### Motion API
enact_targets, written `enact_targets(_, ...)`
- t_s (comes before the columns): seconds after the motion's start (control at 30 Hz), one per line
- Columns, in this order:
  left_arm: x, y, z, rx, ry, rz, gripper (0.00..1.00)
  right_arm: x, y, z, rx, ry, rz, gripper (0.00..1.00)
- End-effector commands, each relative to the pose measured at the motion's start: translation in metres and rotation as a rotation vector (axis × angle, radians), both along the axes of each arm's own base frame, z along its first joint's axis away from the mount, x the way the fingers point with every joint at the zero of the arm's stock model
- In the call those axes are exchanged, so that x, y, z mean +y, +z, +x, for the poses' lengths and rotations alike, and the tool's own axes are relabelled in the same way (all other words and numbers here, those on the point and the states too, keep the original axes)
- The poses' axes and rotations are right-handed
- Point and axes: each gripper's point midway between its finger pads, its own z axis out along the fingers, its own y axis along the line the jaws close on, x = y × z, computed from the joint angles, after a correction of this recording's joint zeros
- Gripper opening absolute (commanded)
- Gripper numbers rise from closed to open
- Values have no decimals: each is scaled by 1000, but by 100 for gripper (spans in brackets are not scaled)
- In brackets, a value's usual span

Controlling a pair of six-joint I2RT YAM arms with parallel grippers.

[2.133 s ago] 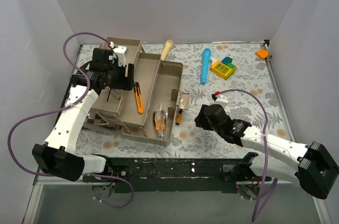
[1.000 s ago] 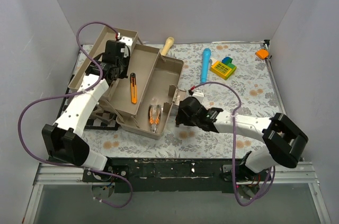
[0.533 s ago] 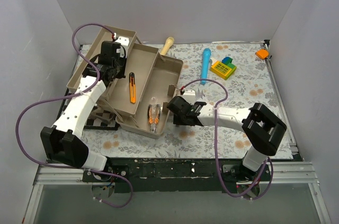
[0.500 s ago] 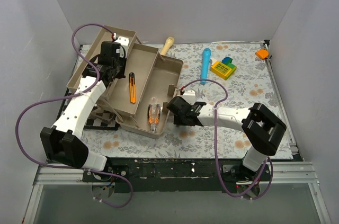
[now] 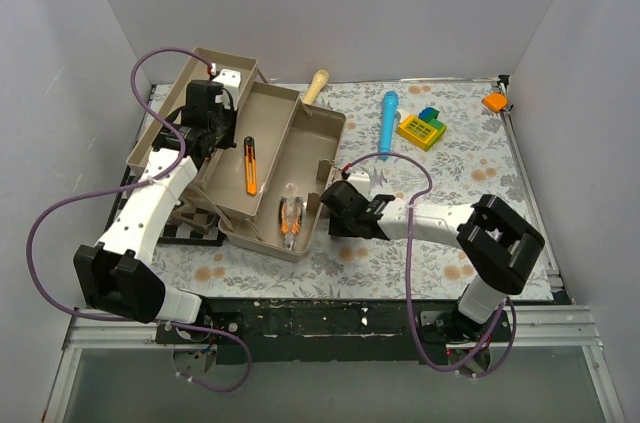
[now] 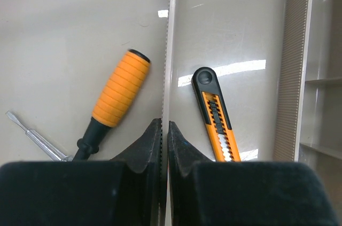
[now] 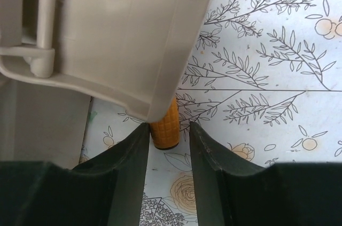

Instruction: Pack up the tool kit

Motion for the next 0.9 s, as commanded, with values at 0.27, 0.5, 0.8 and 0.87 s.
enact_targets(0.27, -23, 10, 12, -69, -42, -107, 0, -11, -19, 10, -12, 65, -117, 44)
enact_targets(0.5, -25, 8, 12, -64, -46, -109, 0, -18, -13, 10, -33, 72, -128, 2)
enact_targets(0.8, -52, 12, 4, -48, -146, -230, 0, -96, 13, -16, -77, -149, -189, 1)
enact_targets(0.87, -55, 12, 2, -43, -157, -243, 0, -113, 15, -23, -77, -194, -195, 1)
